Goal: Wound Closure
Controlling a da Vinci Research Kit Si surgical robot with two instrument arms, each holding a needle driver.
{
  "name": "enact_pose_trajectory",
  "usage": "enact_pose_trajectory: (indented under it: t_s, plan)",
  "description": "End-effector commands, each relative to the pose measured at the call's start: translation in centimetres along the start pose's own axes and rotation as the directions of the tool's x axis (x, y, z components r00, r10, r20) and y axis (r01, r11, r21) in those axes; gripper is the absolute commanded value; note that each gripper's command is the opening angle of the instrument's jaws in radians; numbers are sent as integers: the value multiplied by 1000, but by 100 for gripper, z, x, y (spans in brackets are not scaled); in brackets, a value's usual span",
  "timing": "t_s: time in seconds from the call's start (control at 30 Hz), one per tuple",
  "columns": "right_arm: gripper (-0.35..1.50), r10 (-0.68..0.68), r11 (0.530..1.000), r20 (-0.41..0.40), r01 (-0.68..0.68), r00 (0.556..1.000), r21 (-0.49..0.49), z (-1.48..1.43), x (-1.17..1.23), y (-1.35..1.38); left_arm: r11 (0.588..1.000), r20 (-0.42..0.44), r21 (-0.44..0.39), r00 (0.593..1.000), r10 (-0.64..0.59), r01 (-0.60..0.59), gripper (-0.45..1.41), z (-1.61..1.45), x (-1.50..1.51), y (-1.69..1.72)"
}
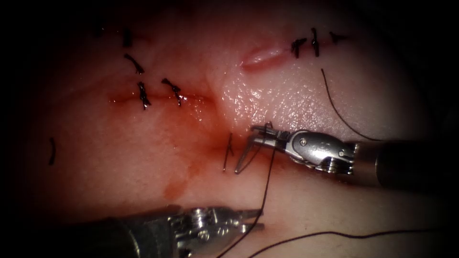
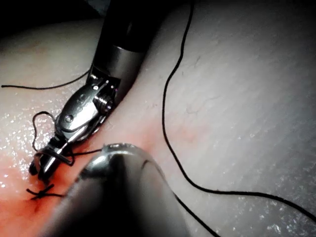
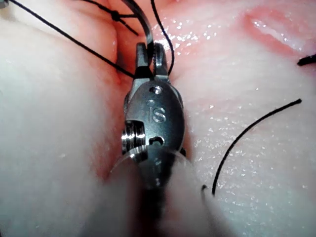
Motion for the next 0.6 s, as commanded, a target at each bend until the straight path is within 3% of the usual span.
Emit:
enact_pose_trajectory:
  t_s: [0.03, 0.33, 0.6]
  plan:
    - [-35, 34, 999, 9, -34, 999, 13, 13, -8, 0, 1000, -2, 0, 1000, 0, 0, 16, 8, 3, -2]
    - [-35, 121, 992, 82, -124, 989, 30, 21, -66, 3, 1000, -4, 2, 1000, -1, 1, 16, 10, -1, -7]
    - [-35, 134, 989, 128, -140, 983, 44, 30, -107, -16, 1000, -7, 1, 1000, -2, 2, 16, 8, -1, -9]
